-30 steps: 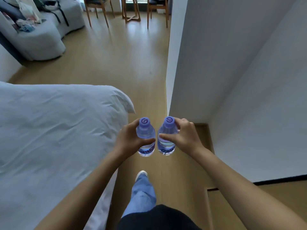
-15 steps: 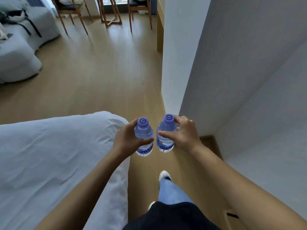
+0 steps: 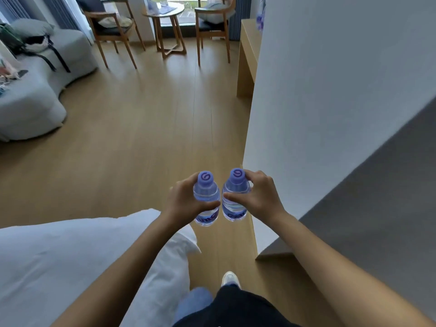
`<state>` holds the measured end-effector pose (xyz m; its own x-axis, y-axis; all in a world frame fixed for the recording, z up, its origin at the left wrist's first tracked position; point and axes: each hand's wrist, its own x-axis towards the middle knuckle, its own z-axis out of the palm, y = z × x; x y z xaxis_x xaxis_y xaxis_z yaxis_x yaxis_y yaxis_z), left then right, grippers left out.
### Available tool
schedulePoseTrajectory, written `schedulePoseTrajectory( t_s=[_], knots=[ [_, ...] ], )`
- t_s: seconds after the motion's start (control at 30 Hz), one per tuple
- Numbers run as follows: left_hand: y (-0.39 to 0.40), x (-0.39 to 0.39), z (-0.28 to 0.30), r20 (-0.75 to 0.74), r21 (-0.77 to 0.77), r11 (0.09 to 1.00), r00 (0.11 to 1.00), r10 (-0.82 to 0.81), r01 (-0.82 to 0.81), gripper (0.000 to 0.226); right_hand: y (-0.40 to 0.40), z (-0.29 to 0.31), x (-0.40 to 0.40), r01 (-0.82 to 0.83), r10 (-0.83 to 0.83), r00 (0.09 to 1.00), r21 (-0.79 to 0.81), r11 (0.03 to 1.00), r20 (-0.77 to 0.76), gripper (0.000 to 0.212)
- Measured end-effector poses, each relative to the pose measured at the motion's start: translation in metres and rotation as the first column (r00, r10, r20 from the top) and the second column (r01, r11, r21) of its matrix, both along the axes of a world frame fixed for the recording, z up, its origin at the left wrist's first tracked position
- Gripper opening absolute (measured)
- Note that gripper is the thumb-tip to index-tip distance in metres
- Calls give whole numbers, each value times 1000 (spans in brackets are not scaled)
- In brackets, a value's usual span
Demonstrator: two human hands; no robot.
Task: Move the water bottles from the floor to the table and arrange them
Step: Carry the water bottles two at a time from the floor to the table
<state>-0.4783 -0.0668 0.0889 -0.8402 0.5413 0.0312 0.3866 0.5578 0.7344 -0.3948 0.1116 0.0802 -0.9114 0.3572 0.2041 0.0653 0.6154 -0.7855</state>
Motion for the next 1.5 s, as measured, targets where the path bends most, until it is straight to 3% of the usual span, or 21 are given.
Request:
schedulePoseTrajectory(
  t_s=[0.23,0.87,1.2,1.5],
  knots=[
    [33,-125,-4,6,17,1000,1000,17,-18,70,31,6,-121,16,-16,1000,-15,1000,-18,51],
    [135,-488,-1,18,-46,989,990,-139,139,57,116,7,-450,171,-171,985,-8,985,-9,47],
    [244,-650,-9,81,-56,988,987,-142,147,47,223,-2,-615,166,-166,986,-1,986,21,52],
    [352,-789,10,88,-57,984,982,-166,171,42,331,14,-753,216,-216,976,-41,975,12,42]
  ],
)
